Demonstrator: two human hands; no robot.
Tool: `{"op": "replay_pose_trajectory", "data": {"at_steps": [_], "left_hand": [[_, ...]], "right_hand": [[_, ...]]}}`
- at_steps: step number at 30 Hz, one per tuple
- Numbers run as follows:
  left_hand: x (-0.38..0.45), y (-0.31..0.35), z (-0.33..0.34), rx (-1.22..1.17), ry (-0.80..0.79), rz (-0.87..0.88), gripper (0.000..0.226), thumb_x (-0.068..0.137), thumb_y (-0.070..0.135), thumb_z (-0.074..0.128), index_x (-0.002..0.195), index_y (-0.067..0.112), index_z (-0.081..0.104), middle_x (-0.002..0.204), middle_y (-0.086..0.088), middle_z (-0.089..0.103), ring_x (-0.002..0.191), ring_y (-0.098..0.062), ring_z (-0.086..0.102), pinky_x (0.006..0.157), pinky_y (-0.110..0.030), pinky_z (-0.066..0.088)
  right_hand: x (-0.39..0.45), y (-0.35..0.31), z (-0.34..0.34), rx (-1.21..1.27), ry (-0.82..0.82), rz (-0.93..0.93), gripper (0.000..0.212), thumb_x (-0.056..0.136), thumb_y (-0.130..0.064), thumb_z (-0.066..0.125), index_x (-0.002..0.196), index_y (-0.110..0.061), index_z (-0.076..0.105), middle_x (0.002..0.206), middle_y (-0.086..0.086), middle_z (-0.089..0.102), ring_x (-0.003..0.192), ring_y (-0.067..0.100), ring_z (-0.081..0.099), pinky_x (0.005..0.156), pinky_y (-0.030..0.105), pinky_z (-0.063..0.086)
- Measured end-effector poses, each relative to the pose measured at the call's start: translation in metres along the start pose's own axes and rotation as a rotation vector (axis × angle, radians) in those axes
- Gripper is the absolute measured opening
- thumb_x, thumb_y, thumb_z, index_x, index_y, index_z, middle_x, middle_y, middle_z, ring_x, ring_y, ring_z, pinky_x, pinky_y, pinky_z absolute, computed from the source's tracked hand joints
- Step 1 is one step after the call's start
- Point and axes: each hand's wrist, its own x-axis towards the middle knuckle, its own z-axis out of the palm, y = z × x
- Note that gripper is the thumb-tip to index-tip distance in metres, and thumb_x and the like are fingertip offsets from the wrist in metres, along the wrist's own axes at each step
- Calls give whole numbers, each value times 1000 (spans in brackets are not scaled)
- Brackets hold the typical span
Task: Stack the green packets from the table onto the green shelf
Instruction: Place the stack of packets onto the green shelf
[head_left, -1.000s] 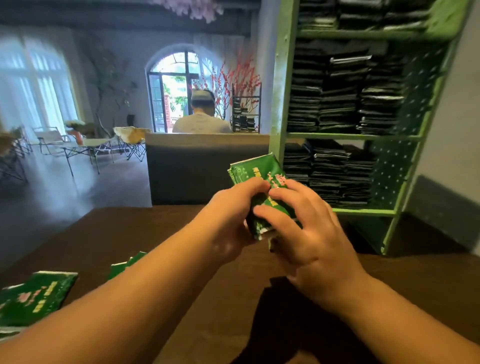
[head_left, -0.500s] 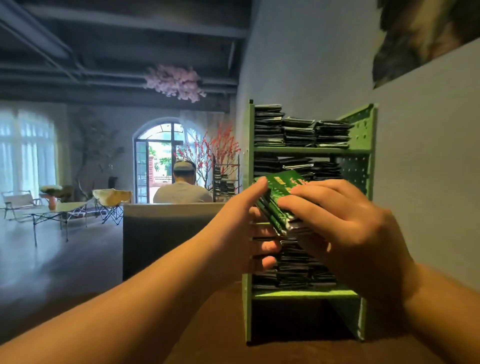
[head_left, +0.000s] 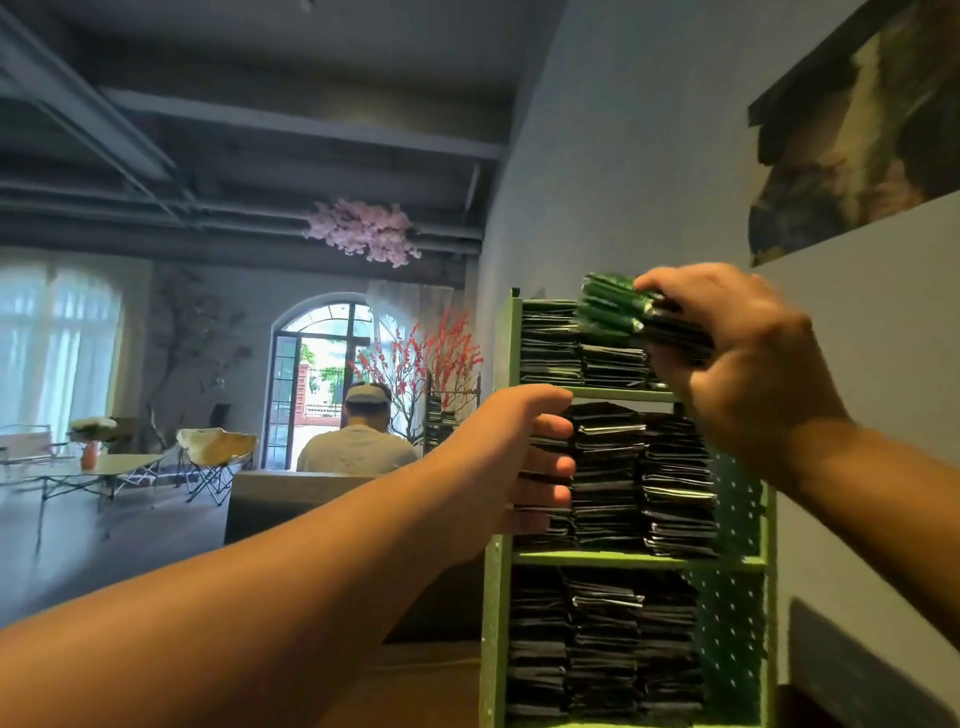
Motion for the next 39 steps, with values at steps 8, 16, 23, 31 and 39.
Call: {"op": "replay_pose_trajectory", "data": {"at_steps": [8, 16, 23, 31, 39], "left_hand": [[27, 2, -12, 32, 7, 28, 36, 94, 44, 57, 115, 17, 67, 92, -5, 65, 81, -23, 63, 79, -37, 50], [42, -4, -27, 2, 23, -2, 34, 91, 41, 61, 114, 17, 69, 92, -5, 67, 83, -24, 64, 80, -39, 50], [45, -9, -50, -38, 11, -23, 25, 88, 37, 62, 103, 18, 67, 85, -5, 66, 74, -24, 64, 77, -38, 50], [46, -10, -56, -65, 69, -17, 30, 88, 28, 63, 113, 13, 69, 93, -9, 68, 77, -25, 66, 68, -35, 53], [46, -10, -50, -61, 57, -2, 34, 86, 17, 59, 118, 12, 70, 101, -11, 67, 80, -25, 66, 70, -35, 53]], "right_hand": [[65, 57, 45, -20, -125, 328, 54, 82, 2, 72, 128, -25, 64, 119, 9, 64, 107, 30, 59, 95, 42, 52], [94, 79, 95, 24, -194, 557, 60, 80, 12, 66, 121, -32, 67, 117, 4, 66, 108, 27, 61, 94, 41, 54], [99, 88, 111, 48, -243, 676, 57, 82, 11, 69, 121, -30, 67, 118, 4, 68, 107, 25, 61, 83, 29, 47], [99, 80, 111, 188, -356, 716, 53, 81, 7, 68, 123, -27, 68, 117, 3, 69, 108, 27, 64, 96, 45, 56], [96, 74, 104, 216, -438, 685, 52, 85, 6, 56, 124, -28, 67, 121, 6, 68, 103, 24, 63, 93, 42, 57]]}}
